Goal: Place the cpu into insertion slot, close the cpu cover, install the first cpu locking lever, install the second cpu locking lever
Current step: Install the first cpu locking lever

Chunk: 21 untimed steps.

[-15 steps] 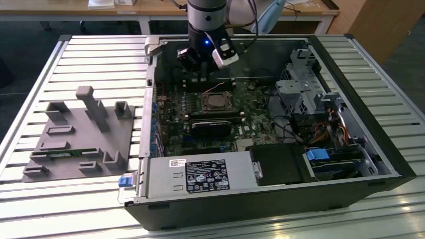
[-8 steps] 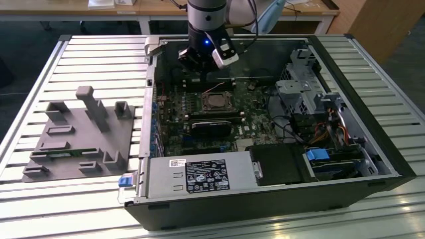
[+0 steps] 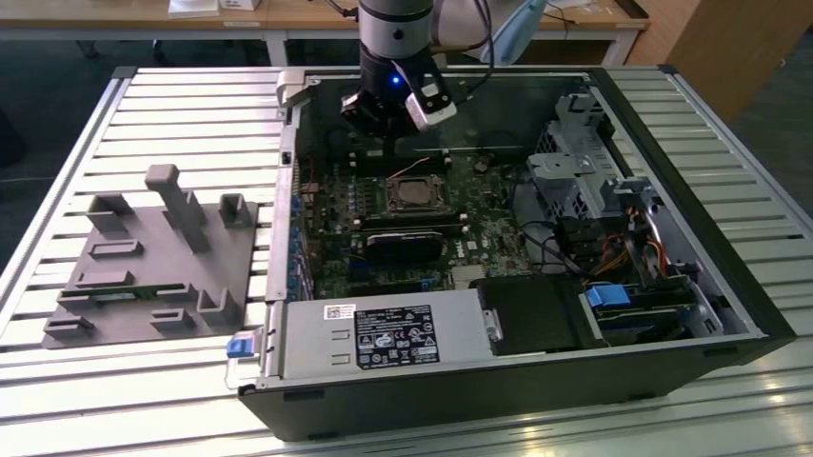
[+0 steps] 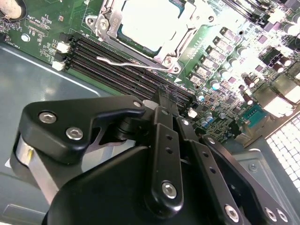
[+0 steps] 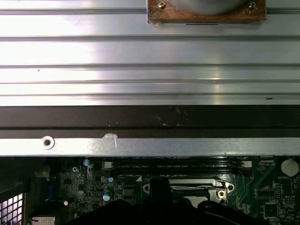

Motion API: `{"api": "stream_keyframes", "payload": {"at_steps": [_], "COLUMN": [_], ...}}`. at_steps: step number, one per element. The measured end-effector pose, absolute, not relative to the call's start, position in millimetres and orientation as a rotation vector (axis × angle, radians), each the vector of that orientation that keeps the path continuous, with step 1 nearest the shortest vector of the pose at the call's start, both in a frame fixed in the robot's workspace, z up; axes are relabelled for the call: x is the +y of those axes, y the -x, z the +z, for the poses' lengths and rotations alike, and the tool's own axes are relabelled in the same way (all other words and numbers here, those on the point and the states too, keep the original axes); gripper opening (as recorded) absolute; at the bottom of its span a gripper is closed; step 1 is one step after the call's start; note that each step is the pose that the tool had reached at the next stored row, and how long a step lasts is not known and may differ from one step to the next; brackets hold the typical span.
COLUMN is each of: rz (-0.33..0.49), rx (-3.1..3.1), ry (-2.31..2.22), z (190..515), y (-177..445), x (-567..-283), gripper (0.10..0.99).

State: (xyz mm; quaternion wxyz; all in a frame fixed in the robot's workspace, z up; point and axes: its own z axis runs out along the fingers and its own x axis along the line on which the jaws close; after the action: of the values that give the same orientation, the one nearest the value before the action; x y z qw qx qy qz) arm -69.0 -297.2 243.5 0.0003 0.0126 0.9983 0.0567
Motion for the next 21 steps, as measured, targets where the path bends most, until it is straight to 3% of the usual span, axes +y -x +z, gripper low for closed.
{"api": "stream_keyframes", "payload": {"at_steps": [2,4,5,6,9,12,21], "rz": [0.178,0.178,0.178,0.178,0.178,0.178,0.178], "rx": [3.136,3.136,3.136,3.136,3.136,3.136,3.136], "ry": [-0.040,-0.040,-0.040,-0.040,-0.040,-0.040,-0.040], "z": [243.6,243.6,243.7,243.7,243.7,243.8,243.6], "y": [69.0,69.0,69.0,69.0,69.0,69.0,66.3], "x": [-297.2,-297.2,-297.2,-297.2,-297.2,-297.2,-297.2], "gripper": [0.114,0.235,0.235,0.298,0.286,0.106,0.106]}}
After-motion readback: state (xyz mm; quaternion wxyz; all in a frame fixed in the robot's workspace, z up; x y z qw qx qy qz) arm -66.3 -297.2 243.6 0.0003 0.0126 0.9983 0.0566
